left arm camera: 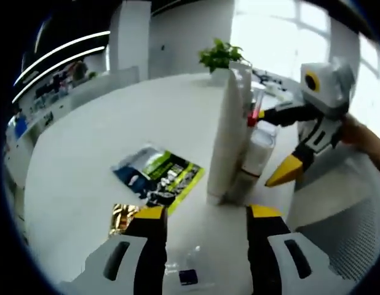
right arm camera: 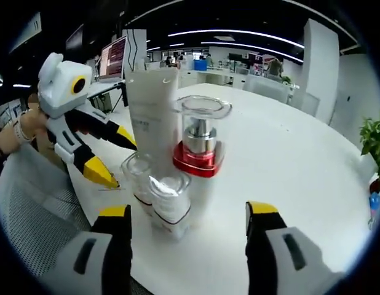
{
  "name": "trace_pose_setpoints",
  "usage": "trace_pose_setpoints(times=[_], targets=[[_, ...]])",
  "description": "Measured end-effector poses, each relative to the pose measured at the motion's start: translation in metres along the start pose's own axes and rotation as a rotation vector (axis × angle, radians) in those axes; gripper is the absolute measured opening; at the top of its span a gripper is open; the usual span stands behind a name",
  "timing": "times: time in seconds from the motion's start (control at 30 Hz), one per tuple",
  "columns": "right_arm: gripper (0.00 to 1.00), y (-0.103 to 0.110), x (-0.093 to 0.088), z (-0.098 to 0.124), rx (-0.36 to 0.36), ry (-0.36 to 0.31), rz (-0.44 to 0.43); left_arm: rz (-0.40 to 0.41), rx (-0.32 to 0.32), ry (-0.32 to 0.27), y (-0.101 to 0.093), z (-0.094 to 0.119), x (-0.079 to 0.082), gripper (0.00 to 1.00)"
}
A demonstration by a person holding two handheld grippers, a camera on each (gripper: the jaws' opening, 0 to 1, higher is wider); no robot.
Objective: Arrange the skincare products in the storage area until every visible bottle or jar stands upright without overlapping.
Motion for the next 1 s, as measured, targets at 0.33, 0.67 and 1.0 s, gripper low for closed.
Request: trace_pose_setpoints(times=[0.33,0.67,1.0], targets=[[0.83,0.000,0.004,0.000,-0.010,-0.016,0.015,-0.029,0.030,-0.004,0.006,0.012,-0.005,0.67],[0.87,0.004,0.006,-0.002,0.007,-0.027,0.036,-0.003,0.075,-0.032,0.007,0.029,-0.011,0.70],[0.93,0.010,0.018,0.000,0.031,-0.095,0.056,0.035,0.101,-0.073,0.007,0.039,-0.014,0.74]])
Point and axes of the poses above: the point that each gripper's makers call its tool centre point, and the gripper's own axes: z roughly backward along the fingers, y roughly to its left, x roughly out of its top, the point moved 3 cm from there along z, roughly backward along the fingers, and after that the axes turned 7 degrees about -y, right-handed, at the moved point
